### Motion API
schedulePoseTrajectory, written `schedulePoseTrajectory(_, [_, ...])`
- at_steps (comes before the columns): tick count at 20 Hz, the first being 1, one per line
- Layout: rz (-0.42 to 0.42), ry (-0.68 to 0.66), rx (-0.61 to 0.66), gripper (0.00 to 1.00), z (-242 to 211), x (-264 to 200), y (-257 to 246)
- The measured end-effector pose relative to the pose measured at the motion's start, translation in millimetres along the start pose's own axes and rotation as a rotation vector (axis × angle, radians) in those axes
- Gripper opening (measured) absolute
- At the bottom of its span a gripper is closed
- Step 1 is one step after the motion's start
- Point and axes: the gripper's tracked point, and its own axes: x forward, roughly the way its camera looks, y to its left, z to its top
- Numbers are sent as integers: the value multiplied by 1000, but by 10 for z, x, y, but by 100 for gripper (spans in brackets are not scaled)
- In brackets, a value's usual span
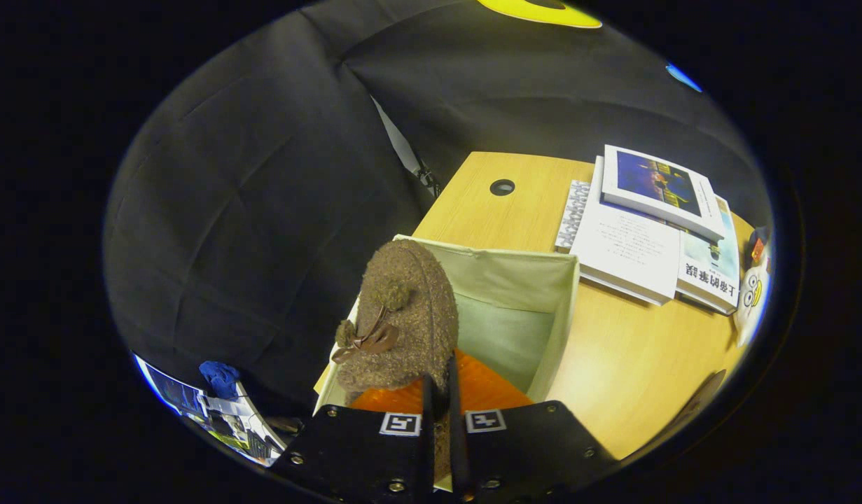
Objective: Open the storage box then place both shoes into the box .Put the left shoe in first, then the right shoe, with the right side of both shoes facing outward in a uniform manner.
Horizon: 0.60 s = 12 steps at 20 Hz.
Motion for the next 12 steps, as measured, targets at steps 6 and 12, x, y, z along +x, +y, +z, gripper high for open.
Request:
schedulePoseTrajectory(6, [-15,-53,9,91,146,-175,-123])
schedulePoseTrajectory(12, [3,-129,-18,90,239,-710,-314])
